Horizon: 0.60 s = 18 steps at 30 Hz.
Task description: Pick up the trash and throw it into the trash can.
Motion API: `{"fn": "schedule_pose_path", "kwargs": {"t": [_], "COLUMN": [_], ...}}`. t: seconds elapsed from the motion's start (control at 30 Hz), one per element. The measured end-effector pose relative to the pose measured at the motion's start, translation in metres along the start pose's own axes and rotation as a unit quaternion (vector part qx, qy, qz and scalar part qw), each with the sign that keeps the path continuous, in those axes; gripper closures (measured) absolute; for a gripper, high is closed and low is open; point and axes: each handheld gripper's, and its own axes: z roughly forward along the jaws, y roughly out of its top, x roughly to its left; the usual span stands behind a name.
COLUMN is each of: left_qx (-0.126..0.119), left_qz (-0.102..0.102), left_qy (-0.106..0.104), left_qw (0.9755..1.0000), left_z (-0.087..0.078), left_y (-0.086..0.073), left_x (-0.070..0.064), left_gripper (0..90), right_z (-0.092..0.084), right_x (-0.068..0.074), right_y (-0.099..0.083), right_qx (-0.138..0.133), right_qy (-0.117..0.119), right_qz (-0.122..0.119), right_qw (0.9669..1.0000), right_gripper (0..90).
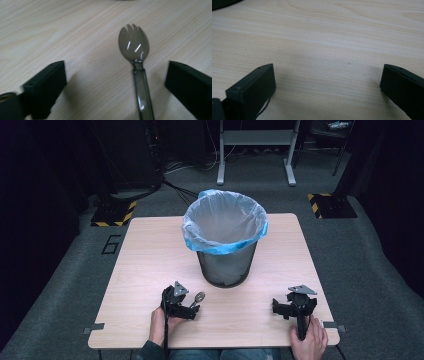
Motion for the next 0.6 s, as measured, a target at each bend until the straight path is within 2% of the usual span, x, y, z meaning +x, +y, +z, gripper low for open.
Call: {"fn": "schedule_pose_path", "kwargs": {"t": [0.03, 0.07, 0.1, 0.13, 0.17, 0.2, 0.23, 0.37, 0.4, 0.6], "left_qx": [-0.009, -0.016, -0.017, -0.025, -0.029, -0.031, -0.04, -0.046, -0.05, -0.051], "left_qz": [0.001, 0.006, 0.006, 0.005, 0.008, 0.011, 0.01, 0.006, 0.002, 0.002], "left_qy": [-0.009, -0.01, -0.014, -0.016, -0.019, -0.021, -0.025, -0.032, -0.036, -0.033], "left_qw": [0.9999, 0.9998, 0.9997, 0.9995, 0.9994, 0.9992, 0.9989, 0.9984, 0.9981, 0.9982], "left_z": [-0.002, -0.004, -0.005, -0.006, -0.007, -0.008, -0.009, -0.01, -0.01, -0.01], "left_y": [-0.001, -0.001, -0.001, -0.003, -0.004, -0.005, -0.007, -0.009, -0.01, -0.01], "left_x": [0.0, -0.001, -0.003, -0.005, -0.007, -0.008, -0.01, -0.011, -0.01, -0.01], "left_gripper": [10.0, 28.2, 28.2, 41.1, 41.1, 45.7, 51.7, 74.8, 78.3, 79.3], "right_z": [0.0, 0.0, 0.0, 0.0, 0.0, 0.0, 0.0, 0.0, 0.0, 0.0], "right_x": [0.0, 0.0, 0.0, 0.0, 0.0, 0.0, 0.0, 0.0, 0.0, 0.0], "right_y": [0.0, 0.0, 0.0, 0.0, 0.0, 0.0, 0.0, 0.0, 0.0, 0.0], "right_qx": [0.0, 0.0, 0.0, 0.0, 0.0, 0.0, 0.0, 0.0, 0.0, 0.0], "right_qy": [0.0, 0.0, 0.0, 0.0, 0.0, 0.0, 0.0, 0.0, 0.0, 0.0], "right_qz": [0.0, 0.0, 0.0, 0.0, 0.0, 0.0, 0.0, 0.0, 0.0, 0.0], "right_qw": [1.0, 1.0, 1.0, 1.0, 1.0, 1.0, 1.0, 1.0, 1.0, 1.0], "right_gripper": [0.0, 0.0, 0.0, 0.0, 0.0, 0.0, 0.0, 0.0, 0.0, 0.0]}}
